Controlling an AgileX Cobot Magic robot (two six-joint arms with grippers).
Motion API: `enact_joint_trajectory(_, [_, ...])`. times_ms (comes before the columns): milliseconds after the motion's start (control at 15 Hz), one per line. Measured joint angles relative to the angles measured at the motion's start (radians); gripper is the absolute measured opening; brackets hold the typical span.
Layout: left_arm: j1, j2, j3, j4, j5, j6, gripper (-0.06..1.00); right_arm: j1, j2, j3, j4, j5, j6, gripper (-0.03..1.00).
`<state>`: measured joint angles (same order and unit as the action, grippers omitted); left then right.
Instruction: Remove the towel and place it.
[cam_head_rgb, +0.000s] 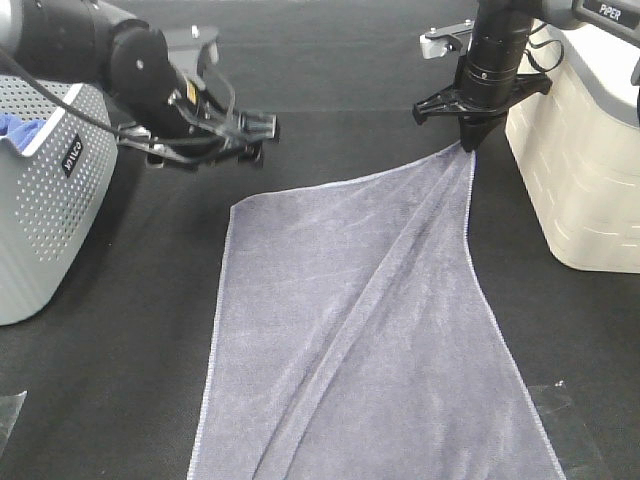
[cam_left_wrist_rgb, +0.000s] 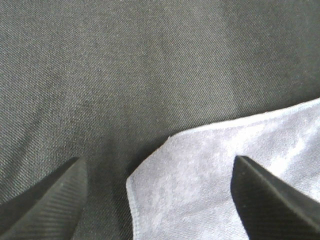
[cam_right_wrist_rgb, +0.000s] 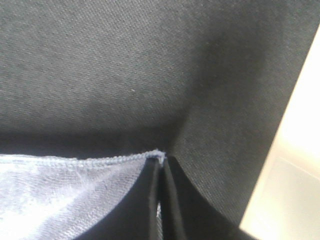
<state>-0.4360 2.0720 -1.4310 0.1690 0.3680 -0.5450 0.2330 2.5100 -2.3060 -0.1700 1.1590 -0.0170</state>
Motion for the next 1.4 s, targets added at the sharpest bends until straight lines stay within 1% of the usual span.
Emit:
enact_joint_trajectory(267, [0.000,0.009,0.000,-0.011,0.122,0.014,0.75,0.001,0.000,0.000,-0.013,0.014,0.004,0.00])
enact_joint_trajectory(400, [0.000,0.011,0.000,-0.024,0.160,0.014,0.69,0.001,0.000,0.000,-0.011,0.014,0.004,0.00])
enact_joint_trajectory(533, [0.000,0.024,0.000,-0.051,0.157,0.014,0.62,0.001,0.000,0.000,-0.006,0.015,0.004,0.00])
enact_joint_trajectory(1000, [0.000,0.116,-0.064,-0.076,0.147,0.014,0.61,0.001,0.000,0.000,-0.003,0.016,0.004,0.00])
enact_joint_trajectory(1133, [0.000,0.148,-0.102,-0.102,0.147,0.021,0.61,0.001,0.000,0.000,0.001,0.017,0.004,0.00])
enact_joint_trajectory(1267, [0.000,0.159,-0.107,-0.129,0.138,0.041,0.58,0.001,0.000,0.000,0.003,0.017,0.004,0.00])
enact_joint_trajectory(1400, [0.000,0.167,-0.119,-0.129,0.127,0.044,0.55,0.000,0.000,0.000,0.006,0.017,0.004,0.00])
